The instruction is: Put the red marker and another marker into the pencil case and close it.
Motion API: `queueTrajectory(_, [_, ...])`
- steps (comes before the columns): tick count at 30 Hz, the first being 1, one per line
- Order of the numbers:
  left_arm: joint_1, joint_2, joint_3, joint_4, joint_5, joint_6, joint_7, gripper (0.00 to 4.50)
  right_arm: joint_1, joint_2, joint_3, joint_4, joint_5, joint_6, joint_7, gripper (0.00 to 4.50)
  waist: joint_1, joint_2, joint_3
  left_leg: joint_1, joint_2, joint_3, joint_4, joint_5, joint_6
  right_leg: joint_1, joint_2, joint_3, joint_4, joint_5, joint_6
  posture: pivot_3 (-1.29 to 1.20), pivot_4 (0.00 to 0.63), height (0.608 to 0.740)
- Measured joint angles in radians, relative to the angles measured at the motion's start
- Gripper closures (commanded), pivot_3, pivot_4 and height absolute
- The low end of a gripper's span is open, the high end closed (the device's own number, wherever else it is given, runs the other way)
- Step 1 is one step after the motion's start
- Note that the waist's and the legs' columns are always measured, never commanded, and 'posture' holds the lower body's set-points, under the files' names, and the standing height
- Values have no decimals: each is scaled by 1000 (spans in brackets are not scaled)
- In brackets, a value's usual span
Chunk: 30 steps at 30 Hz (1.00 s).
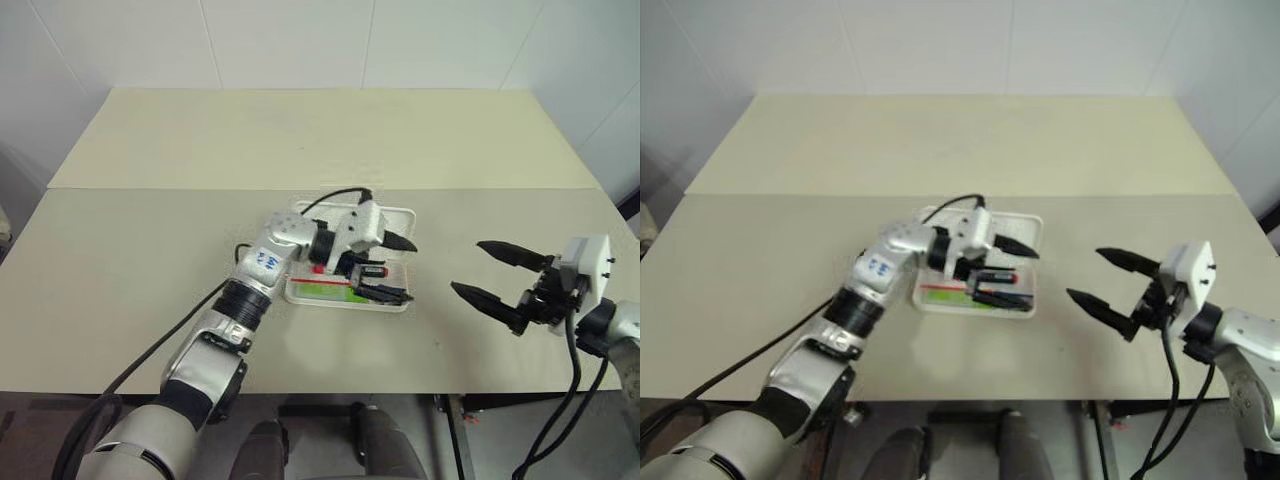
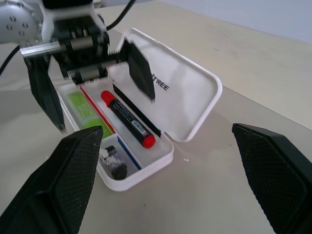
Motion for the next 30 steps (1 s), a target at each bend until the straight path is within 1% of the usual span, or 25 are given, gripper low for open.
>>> queueTrajectory(6, [127, 184, 104, -154, -77, 109, -17, 40, -121, 5, 69, 86, -20, -33, 62, 0, 2, 1, 0, 1, 0, -1, 1, 0, 0, -1, 0, 0, 3, 0, 0, 0, 150, 740])
queueTrajectory(7, [152, 211, 129, -187, -97, 130, -15, 444, -146, 5, 84, 102, -24, -37, 78, 0, 3, 1, 0, 0, 0, 0, 1, 0, 0, -1, 0, 0, 3, 0, 1, 0, 150, 740])
queueTrajectory(9, [189, 253, 185, -237, -134, 144, -9, 963, -185, 5, 103, 135, -28, -47, 113, 0, 4, 1, 0, 0, 0, -1, 1, 0, 0, -1, -1, 0, 3, 1, 3, 0, 150, 740])
queueTrajectory(10, [196, 263, 197, -246, -140, 147, -8, 1015, -194, 4, 110, 142, -30, -50, 121, 0, 4, 1, 0, 0, 0, -1, 1, 0, 0, -1, -1, 0, 3, 2, 3, 0, 150, 740])
queueTrajectory(11, [228, 311, 265, -281, -174, 156, 3, 1441, -232, 4, 135, 178, -37, -58, 164, 0, 10, 1, 0, 0, 0, -2, 1, 0, -1, -1, -1, -2, 2, 3, 5, 0, 150, 740])
queueTrajectory(13, [290, 349, 319, -306, -197, 146, 12, 1970, -281, 2, 154, 215, -37, -63, 209, 0, 1, 1, 0, 0, 1, 0, 0, -1, -1, -1, -2, -2, 3, 3, 6, 0, 150, 740])
queueTrajectory(17, [396, 426, 426, -309, -230, 124, 22, 3298, -335, -23, 155, 286, -44, -82, 290, 0, 1, 1, 1, 0, 3, -1, -1, -1, 0, -3, -1, -4, 5, 2, 3, 0, 150, 740])
queueTrajectory(20, [400, 449, 459, -292, -237, 88, 22, 4290, -362, -24, 162, 306, -47, -84, 331, 0, 9, 1, 1, 0, 2, -2, 0, -2, -1, -2, -1, -5, 5, 2, 3, 0, 150, 740])
queueTrajectory(21, [400, 454, 465, -281, -237, 79, 22, 4452, -368, -24, 163, 306, -46, -84, 342, 0, 11, 1, 1, 0, 2, -2, 0, -2, -1, -2, -2, -5, 4, 2, 3, 0, 150, 740])
queueTrajectory(26, [385, 456, 467, -200, -234, 32, 26, 4452, -371, -34, 163, 295, -46, -82, 368, 0, 7, 1, 1, -1, 2, -1, 0, -2, -1, -2, -2, -5, 3, 2, 3, 0, 150, 740])
queueTrajectory(30, [307, 441, 442, -129, -208, -12, 68, 4452, -371, -37, 162, 294, -49, -84, 369, 0, 7, 1, 1, 0, 2, -2, 0, -2, -1, -2, -2, -6, 4, 2, 4, 0, 150, 740])
